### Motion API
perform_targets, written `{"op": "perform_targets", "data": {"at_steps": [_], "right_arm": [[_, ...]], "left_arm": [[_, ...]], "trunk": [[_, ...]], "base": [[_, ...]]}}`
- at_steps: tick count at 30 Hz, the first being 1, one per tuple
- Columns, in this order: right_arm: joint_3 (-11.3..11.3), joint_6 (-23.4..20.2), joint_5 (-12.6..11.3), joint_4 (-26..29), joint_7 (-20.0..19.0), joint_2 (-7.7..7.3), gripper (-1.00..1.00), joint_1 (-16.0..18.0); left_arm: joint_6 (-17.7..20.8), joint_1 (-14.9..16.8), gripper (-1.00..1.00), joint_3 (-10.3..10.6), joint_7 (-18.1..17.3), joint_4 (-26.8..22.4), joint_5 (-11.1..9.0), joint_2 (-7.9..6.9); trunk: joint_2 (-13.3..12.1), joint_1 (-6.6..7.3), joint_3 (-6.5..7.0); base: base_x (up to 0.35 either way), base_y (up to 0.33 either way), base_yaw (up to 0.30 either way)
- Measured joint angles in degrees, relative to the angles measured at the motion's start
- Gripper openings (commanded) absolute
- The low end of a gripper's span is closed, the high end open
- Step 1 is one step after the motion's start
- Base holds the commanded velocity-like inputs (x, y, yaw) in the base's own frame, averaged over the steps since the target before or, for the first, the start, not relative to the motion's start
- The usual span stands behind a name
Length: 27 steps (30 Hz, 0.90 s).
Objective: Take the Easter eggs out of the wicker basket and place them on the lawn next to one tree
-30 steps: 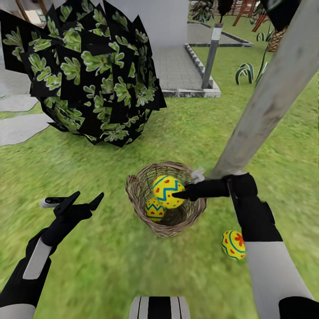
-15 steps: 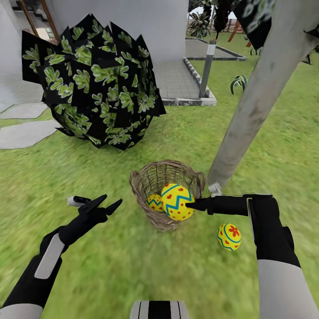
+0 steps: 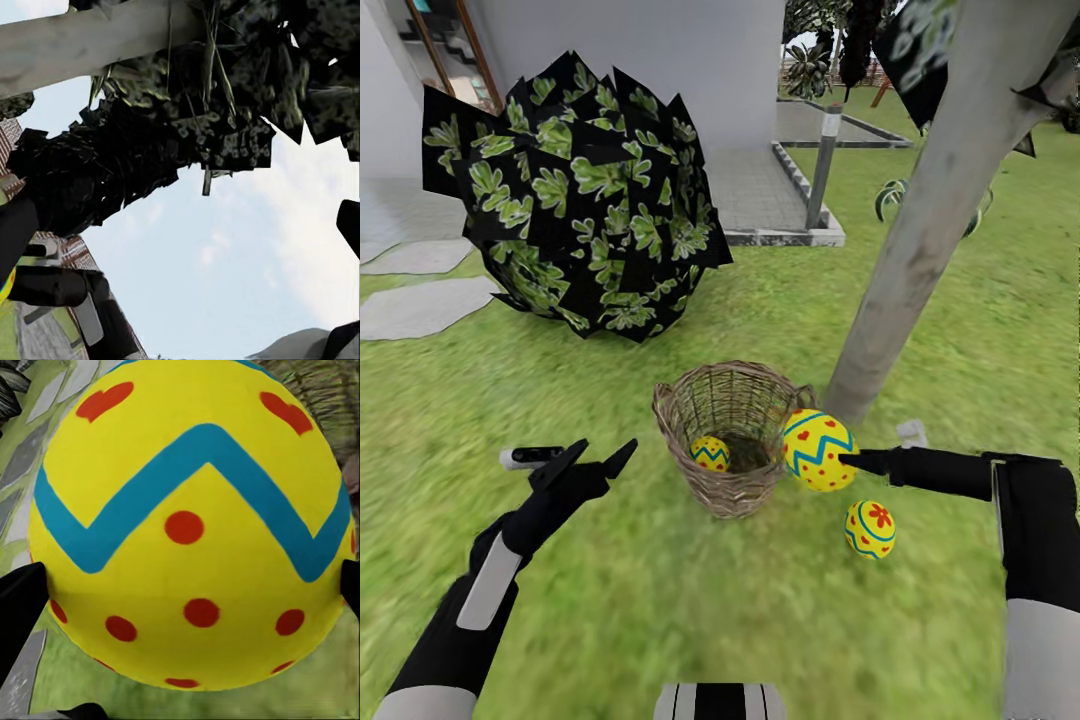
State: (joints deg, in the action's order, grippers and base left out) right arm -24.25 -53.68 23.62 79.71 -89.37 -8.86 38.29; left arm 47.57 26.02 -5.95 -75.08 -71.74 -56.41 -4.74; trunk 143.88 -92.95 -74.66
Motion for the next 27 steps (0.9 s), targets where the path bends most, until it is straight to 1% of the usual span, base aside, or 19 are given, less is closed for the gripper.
{"op": "perform_targets", "data": {"at_steps": [1,2,4,7,11,19,20,22,23,25,27], "right_arm": [[-1.51,0.13,0.04,-0.01,0.00,-0.18,-1.00,-0.01],[-2.40,0.23,0.09,0.00,0.00,-0.24,-1.00,-0.02],[-3.20,0.33,0.15,-0.01,0.81,-0.26,-1.00,-0.03],[-3.34,0.34,0.17,-0.01,2.41,-0.22,-1.00,-0.04],[-3.36,0.34,0.15,-0.02,2.77,-0.22,-1.00,-0.05],[-3.45,0.35,-0.04,-0.34,3.05,-0.28,-1.00,-0.07],[-3.45,0.34,-0.03,-0.36,3.90,-0.27,-1.00,-0.07],[-3.44,0.29,-0.06,-0.42,7.77,-0.21,-1.00,-0.09],[-3.42,0.32,-0.07,-0.45,9.25,-0.17,-1.00,-0.08],[-3.49,0.45,-0.01,-0.46,10.79,-0.20,-1.00,-0.09],[-3.59,1.37,-0.01,-0.46,13.96,-0.16,-1.00,-0.09]], "left_arm": [[-0.14,-0.02,1.00,0.81,-0.38,-0.07,0.05,0.16],[-0.20,0.01,1.00,1.24,-0.51,-0.05,0.06,0.21],[-0.28,0.01,1.00,1.64,-0.55,0.03,0.07,0.26],[-0.30,-0.01,1.00,1.77,-0.57,0.25,0.07,0.27],[-0.31,-0.01,1.00,1.81,-0.55,0.51,0.08,0.28],[-0.25,0.00,1.00,1.81,-0.61,0.60,0.07,0.35],[-0.26,0.03,1.00,1.81,-0.58,0.63,0.08,0.36],[-0.27,0.00,1.00,1.92,-0.55,0.65,0.10,0.42],[-0.29,0.01,1.00,2.56,-0.53,0.66,0.11,0.72],[-0.31,-0.01,1.00,4.34,-0.26,0.66,0.18,1.08],[-1.16,0.01,1.00,5.80,-0.14,0.67,0.19,1.15]], "trunk": [[0.00,0.00,0.00],[0.00,0.00,0.00],[0.00,0.00,0.00],[0.00,0.00,0.01],[0.00,0.00,0.20],[0.00,0.00,0.68],[0.00,0.00,0.74],[0.00,0.00,0.85],[0.00,0.00,0.91],[0.00,0.00,1.03],[0.00,0.00,1.15]], "base": [[0.000,-0.285,0.000],[0.000,-0.294,0.000],[0.000,-0.298,0.000],[0.000,-0.299,-0.060],[0.000,-0.292,-0.219],[0.000,-0.029,-0.240],[0.000,0.000,-0.241],[0.000,0.000,-0.241],[0.000,0.000,-0.241],[0.000,-0.056,-0.241],[-0.037,-0.121,-0.241]]}}
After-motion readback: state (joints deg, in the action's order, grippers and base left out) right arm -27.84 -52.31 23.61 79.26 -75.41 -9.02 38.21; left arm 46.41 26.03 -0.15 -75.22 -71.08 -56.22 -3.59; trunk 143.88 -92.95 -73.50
